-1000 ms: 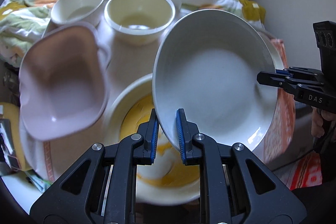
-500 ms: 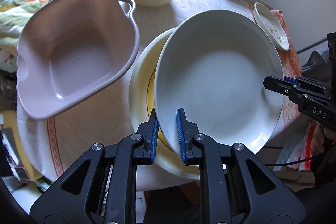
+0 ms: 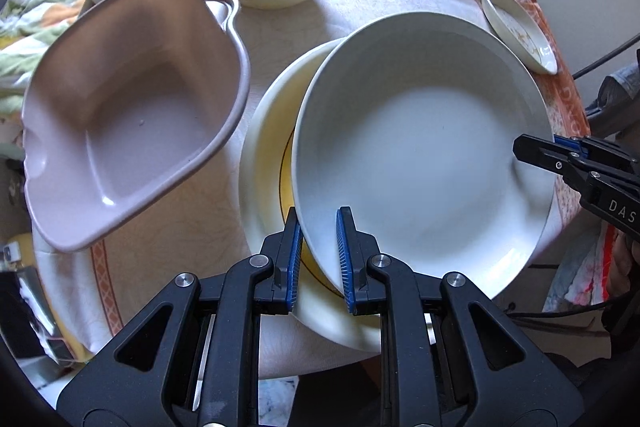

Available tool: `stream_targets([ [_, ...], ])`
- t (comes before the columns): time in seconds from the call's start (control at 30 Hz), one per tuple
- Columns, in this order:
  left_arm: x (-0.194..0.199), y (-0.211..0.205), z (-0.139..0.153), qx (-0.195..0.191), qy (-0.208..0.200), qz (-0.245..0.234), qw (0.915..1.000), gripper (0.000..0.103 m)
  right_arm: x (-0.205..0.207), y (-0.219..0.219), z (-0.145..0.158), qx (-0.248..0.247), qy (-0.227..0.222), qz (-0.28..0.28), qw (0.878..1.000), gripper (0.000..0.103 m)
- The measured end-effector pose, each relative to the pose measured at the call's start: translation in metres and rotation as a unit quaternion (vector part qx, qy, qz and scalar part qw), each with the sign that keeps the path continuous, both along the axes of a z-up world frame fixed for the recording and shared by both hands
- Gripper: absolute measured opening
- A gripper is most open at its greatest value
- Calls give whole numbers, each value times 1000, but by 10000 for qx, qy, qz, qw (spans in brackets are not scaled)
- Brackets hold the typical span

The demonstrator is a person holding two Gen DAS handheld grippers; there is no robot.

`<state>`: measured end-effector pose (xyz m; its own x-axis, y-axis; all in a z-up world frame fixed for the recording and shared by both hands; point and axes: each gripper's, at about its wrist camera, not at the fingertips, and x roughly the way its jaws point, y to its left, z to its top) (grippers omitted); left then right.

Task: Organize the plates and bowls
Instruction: 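Lift the white plate and carry it over the yellow duck plate, then lower the white plate onto the yellow plate and open both grippers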

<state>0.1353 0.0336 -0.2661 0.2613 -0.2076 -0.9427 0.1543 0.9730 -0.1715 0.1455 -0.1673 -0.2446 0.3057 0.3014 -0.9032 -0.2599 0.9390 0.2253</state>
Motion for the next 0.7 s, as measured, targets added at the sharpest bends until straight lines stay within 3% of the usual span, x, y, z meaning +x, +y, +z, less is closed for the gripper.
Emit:
stream_targets([
  [0.37,-1,-21,3,695,-369,-244,9966,15,-6,2,-5,-332,-145,17,9993,16],
  [0.7,-6,-30,6,1391,-716,-315,9872,15,-14,19,-6,-767,-438,190,9959,16],
])
